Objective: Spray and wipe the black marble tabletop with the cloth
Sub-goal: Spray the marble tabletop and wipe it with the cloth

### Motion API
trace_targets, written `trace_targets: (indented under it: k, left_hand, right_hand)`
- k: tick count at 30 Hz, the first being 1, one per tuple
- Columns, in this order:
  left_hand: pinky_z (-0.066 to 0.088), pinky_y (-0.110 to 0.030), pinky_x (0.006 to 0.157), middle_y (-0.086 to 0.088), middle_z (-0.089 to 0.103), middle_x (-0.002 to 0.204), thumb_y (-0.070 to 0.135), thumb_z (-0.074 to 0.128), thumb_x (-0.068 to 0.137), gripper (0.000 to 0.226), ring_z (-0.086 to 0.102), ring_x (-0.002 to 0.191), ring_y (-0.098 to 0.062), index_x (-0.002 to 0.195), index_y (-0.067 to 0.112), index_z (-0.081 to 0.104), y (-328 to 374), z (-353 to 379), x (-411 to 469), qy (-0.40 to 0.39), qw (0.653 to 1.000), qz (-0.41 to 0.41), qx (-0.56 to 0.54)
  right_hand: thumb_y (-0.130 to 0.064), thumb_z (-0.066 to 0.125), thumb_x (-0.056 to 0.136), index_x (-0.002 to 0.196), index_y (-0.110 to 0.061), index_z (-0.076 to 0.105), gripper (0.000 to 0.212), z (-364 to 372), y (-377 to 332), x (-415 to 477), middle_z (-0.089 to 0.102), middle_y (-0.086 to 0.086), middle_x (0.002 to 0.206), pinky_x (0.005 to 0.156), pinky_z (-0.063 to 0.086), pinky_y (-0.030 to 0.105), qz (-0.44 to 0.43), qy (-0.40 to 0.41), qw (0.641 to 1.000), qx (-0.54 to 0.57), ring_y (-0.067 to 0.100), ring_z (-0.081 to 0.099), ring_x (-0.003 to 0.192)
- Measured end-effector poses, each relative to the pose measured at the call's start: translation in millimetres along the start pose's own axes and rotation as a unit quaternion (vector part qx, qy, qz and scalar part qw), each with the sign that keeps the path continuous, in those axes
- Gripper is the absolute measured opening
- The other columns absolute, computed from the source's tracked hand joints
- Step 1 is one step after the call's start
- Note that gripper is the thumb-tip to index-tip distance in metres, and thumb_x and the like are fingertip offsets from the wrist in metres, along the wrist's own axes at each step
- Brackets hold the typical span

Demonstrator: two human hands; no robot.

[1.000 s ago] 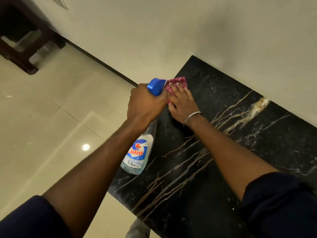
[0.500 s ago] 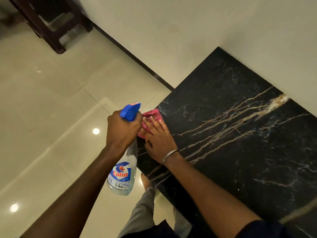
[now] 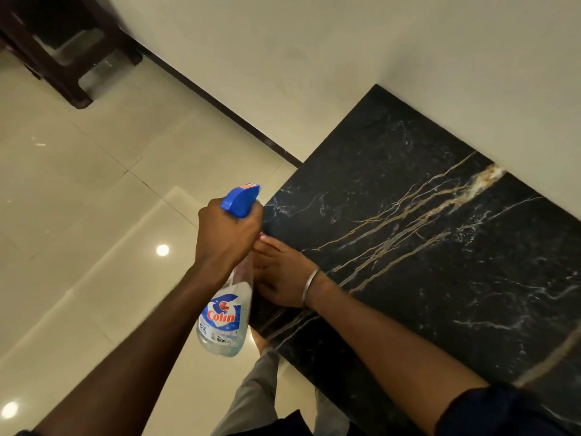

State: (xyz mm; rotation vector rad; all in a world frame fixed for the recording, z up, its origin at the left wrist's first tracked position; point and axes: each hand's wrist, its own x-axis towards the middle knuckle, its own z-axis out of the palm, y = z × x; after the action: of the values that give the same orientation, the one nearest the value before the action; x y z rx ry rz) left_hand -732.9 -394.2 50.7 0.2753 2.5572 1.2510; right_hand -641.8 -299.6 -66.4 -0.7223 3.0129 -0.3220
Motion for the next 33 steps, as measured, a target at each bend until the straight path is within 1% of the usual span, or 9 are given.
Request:
trace_targets:
  k: [1, 4, 7, 9, 14, 18, 24, 29, 33]
  left_hand:
    - [0.033, -0.01, 0.05, 0.001, 0.046, 0.057, 0.022, 0.06, 0.089, 0.017, 0.042, 0.048, -0.008, 0.075, 0.014, 0.053, 0, 3, 4, -0.005, 1.0, 0.009, 0.001]
    - [0.035, -0.011, 0.049, 0.003, 0.046, 0.057, 0.023, 0.06, 0.089, 0.02, 0.044, 0.047, -0.006, 0.071, 0.019, 0.051, 2, 16, 16, -0.026, 0.999, 0.019, -0.006]
    - [0.039, -0.023, 0.054, 0.0, 0.05, 0.062, 0.03, 0.061, 0.087, 0.018, 0.047, 0.054, -0.011, 0.083, 0.013, 0.057, 6, 37, 30, -0.061, 0.998, 0.006, 0.027]
    - [0.037, -0.022, 0.054, 0.002, 0.049, 0.063, 0.032, 0.061, 0.087, 0.021, 0.047, 0.054, -0.01, 0.089, 0.012, 0.057, 14, 48, 38, -0.075, 0.996, 0.01, 0.044]
    - [0.034, -0.016, 0.053, 0.005, 0.043, 0.061, 0.03, 0.061, 0.087, 0.018, 0.044, 0.052, -0.009, 0.09, 0.014, 0.054, 42, 63, 58, -0.042, 0.997, 0.052, 0.046]
    - [0.042, -0.023, 0.053, 0.005, 0.043, 0.059, 0.031, 0.062, 0.085, 0.018, 0.051, 0.052, -0.013, 0.086, 0.015, 0.053, 58, 67, 64, -0.025, 0.998, 0.058, 0.03]
    - [0.052, -0.038, 0.057, 0.005, 0.043, 0.054, 0.026, 0.061, 0.084, 0.017, 0.051, 0.05, -0.018, 0.074, 0.017, 0.051, 59, 61, 38, 0.002, 0.998, 0.058, 0.003]
    - [0.055, -0.049, 0.059, -0.023, 0.059, 0.073, 0.028, 0.06, 0.083, 0.023, 0.058, 0.061, -0.037, 0.084, 0.005, 0.059, 50, 36, 2, 0.025, 0.997, 0.076, -0.014]
    - [0.052, -0.039, 0.062, -0.021, 0.058, 0.072, 0.025, 0.061, 0.086, 0.015, 0.054, 0.059, -0.027, 0.084, 0.01, 0.057, 34, 16, -21, 0.006, 0.994, 0.108, 0.002]
  right_hand:
    - [-0.033, 0.062, 0.086, 0.134, -0.024, 0.056, 0.049, -5, 21, -4, 0.05, 0.003, 0.144, 0.118, 0.019, 0.047, 0.026, 0.004, 0.999, 0.035, 0.025, 0.033, 0.14]
    - [-0.029, 0.047, 0.089, 0.146, -0.027, 0.041, 0.058, -21, 90, -15, 0.035, 0.006, 0.156, 0.119, 0.013, 0.048, 0.12, -0.009, 0.992, 0.034, 0.027, 0.024, 0.146]
    - [-0.03, 0.036, 0.09, 0.15, -0.026, 0.035, 0.06, -32, 164, -24, 0.028, 0.007, 0.159, 0.119, 0.009, 0.045, 0.208, -0.021, 0.978, 0.005, 0.027, 0.02, 0.148]
    - [-0.03, 0.035, 0.089, 0.15, -0.025, 0.036, 0.061, -41, 209, -31, 0.026, 0.006, 0.16, 0.119, 0.013, 0.048, 0.264, -0.016, 0.964, 0.003, 0.027, 0.019, 0.148]
    - [-0.032, 0.036, 0.09, 0.15, -0.025, 0.036, 0.061, -63, 299, -52, 0.025, 0.008, 0.16, 0.119, 0.014, 0.05, 0.37, 0.022, 0.929, 0.019, 0.031, 0.018, 0.148]
    - [-0.031, 0.036, 0.097, 0.154, -0.023, 0.026, 0.058, -77, 345, -59, 0.015, 0.01, 0.163, 0.122, 0.005, 0.047, 0.417, 0.003, 0.909, 0.002, 0.033, 0.011, 0.15]
    - [-0.029, 0.037, 0.098, 0.155, -0.026, 0.018, 0.06, -71, 297, -47, 0.007, 0.009, 0.164, 0.121, 0.005, 0.048, 0.448, -0.004, 0.894, 0.013, 0.032, 0.004, 0.15]
    - [-0.031, 0.036, 0.098, 0.156, -0.026, 0.011, 0.063, -56, 173, -23, 0.003, 0.009, 0.164, 0.122, 0.003, 0.048, 0.385, -0.04, 0.922, 0.0, 0.032, 0.001, 0.151]
    - [-0.034, 0.039, 0.098, 0.156, -0.027, 0.012, 0.064, -31, 65, -5, 0.006, 0.008, 0.164, 0.122, 0.004, 0.05, 0.347, -0.042, 0.937, 0.006, 0.032, 0.001, 0.151]
